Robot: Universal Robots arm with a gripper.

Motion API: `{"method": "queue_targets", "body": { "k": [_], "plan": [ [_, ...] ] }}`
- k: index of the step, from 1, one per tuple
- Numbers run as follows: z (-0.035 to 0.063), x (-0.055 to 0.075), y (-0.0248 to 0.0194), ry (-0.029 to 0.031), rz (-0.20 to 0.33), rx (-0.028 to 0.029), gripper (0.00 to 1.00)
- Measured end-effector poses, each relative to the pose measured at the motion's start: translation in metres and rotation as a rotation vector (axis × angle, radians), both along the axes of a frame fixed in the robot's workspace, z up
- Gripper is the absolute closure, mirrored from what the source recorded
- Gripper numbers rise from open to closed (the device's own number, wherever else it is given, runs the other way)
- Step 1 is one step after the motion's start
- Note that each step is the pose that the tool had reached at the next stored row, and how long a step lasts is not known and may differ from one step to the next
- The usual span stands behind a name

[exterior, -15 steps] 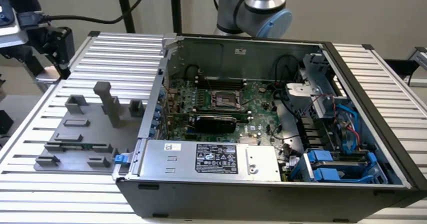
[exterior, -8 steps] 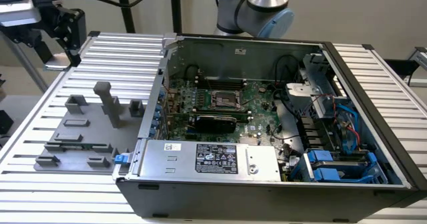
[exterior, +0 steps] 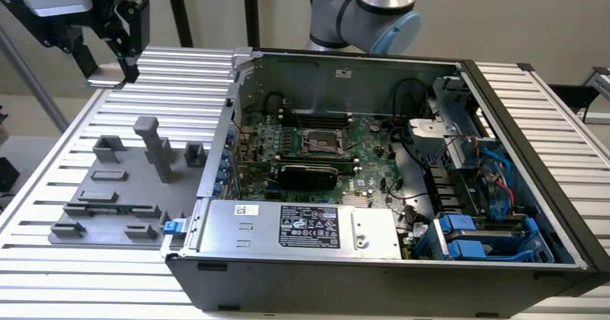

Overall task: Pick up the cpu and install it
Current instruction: 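Pick up the cpu and move it towards the insertion slot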

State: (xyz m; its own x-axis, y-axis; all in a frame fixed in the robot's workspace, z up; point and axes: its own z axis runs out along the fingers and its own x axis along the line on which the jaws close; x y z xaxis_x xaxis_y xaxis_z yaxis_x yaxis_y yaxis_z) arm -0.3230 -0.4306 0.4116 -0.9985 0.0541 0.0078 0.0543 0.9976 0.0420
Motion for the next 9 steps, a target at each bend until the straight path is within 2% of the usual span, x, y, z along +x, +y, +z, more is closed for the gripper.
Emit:
{"method": "queue_targets", "body": {
  "k": [9],
  "plan": [
    [0.0033,0.041,0.0,0.0001,0.0,0.0085,0.45]
  ]
}}
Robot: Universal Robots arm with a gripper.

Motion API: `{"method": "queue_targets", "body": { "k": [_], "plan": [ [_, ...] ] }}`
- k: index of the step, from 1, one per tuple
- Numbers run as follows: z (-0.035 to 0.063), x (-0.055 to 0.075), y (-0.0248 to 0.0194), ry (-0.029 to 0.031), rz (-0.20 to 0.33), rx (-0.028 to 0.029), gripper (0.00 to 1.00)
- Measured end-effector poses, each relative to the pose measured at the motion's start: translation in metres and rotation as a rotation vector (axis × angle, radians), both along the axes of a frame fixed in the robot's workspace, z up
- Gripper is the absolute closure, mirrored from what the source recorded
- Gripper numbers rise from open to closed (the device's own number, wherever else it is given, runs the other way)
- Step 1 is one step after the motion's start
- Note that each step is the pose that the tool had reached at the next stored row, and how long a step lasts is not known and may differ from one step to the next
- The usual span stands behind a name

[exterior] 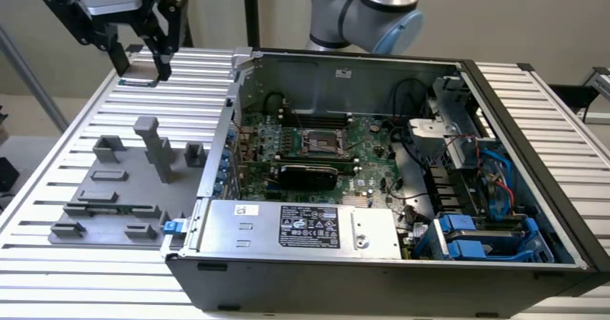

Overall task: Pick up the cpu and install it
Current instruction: 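Pick up the cpu and move it towards the insertion slot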

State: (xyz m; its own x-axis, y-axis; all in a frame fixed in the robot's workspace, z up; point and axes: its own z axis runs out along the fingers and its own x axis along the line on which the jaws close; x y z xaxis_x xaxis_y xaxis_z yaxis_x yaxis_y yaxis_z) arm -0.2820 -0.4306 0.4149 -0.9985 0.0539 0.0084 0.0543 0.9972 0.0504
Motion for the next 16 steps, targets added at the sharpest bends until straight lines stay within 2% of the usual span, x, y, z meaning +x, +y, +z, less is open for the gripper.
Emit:
{"method": "queue_targets", "body": {
  "k": [5,16],
  "plan": [
    [0.0,0.023,0.0,0.0,0.0,0.0037,0.45],
    [0.0,0.073,0.0023,0.0,0.0,0.004,0.45]
  ]
}}
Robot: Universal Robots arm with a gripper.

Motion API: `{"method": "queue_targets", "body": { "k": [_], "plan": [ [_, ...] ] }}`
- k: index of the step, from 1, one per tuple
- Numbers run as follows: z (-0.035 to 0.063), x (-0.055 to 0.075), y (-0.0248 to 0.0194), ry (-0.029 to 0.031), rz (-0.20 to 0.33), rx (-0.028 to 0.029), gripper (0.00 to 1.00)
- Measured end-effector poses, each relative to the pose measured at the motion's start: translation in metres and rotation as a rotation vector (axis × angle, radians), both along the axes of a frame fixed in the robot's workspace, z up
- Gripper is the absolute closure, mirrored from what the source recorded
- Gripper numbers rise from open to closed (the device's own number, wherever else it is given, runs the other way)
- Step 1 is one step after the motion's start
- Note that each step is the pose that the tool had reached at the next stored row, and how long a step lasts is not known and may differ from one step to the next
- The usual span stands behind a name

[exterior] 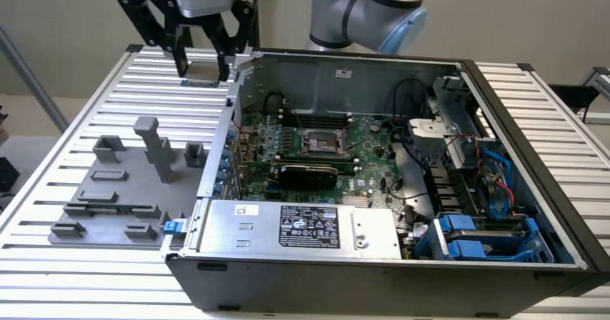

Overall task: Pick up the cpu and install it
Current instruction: 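Pick up the cpu and move it towards the insertion slot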

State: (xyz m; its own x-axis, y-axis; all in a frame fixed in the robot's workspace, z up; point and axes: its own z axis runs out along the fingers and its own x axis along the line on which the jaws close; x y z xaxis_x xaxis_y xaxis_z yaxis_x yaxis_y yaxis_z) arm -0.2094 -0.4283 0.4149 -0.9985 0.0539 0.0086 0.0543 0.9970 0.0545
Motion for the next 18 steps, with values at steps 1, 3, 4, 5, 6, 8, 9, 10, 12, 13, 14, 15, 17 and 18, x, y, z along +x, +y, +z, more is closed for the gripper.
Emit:
{"method": "queue_targets", "body": {
  "k": [1,3,4,5,6,8,9,10,12,13,14,15,17,18],
  "plan": [
    [0.0,0.005,0.0004,0.0,0.0,0.0001,0.45],
    [-0.0002,0.014,0.0013,0.0,0.0,0.0,0.45],
    [-0.0004,0.018,0.0021,0.0001,0.0,0.0,0.45],
    [-0.0008,0.023,0.003,0.0,0.0,0.0001,0.45],
    [-0.0014,0.027,0.0043,0.0,0.0,0.0001,0.45],
    [-0.0035,0.037,0.0077,0.0,0.0,0.0001,0.45],
    [-0.0053,0.041,0.0102,0.0,0.0,0.0001,0.45],
    [-0.0071,0.046,0.0129,0.0,0.0,0.0,0.45],
    [-0.0107,0.055,0.0181,0.0,0.0,0.0001,0.45],
    [-0.0125,0.059,0.0207,0.0001,0.0,0.0,0.45],
    [-0.0143,0.064,0.0233,0.0,0.0,0.0001,0.45],
    [-0.0161,0.068,0.0259,0.0,0.0,0.0,0.45],
    [-0.0197,0.077,0.0312,0.0,0.0,0.0001,0.45],
    [-0.0215,0.082,0.0339,0.0,0.0,0.0,0.45]
  ]
}}
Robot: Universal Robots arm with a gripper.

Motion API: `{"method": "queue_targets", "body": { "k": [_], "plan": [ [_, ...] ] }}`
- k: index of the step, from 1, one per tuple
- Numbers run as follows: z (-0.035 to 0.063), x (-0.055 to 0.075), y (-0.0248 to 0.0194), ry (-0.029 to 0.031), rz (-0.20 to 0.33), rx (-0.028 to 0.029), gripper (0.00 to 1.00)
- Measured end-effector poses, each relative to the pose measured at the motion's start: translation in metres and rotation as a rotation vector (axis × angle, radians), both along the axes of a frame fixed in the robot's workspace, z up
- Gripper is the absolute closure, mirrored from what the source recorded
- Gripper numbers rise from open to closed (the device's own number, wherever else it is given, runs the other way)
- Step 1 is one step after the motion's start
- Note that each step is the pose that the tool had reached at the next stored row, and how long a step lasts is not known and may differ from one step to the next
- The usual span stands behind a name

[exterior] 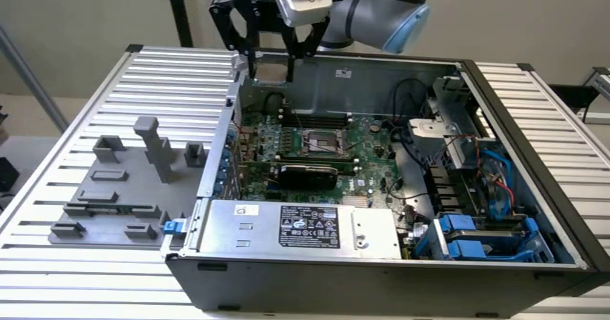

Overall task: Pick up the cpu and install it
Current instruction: 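Pick up the cpu and move it towards the insertion slot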

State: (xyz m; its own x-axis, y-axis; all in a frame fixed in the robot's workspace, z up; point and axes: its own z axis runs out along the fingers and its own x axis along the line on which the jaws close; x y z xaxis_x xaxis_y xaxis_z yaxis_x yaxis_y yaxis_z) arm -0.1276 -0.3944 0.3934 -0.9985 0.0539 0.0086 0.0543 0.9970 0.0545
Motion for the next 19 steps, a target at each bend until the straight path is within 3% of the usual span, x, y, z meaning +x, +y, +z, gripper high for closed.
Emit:
{"method": "queue_targets", "body": {
  "k": [14,19],
  "plan": [
    [-0.0255,0.06,0.0387,0.0,0.0,0.0001,0.45],
    [-0.0344,0.077,0.0549,-0.0001,0.0,0.0001,0.45]
  ]
}}
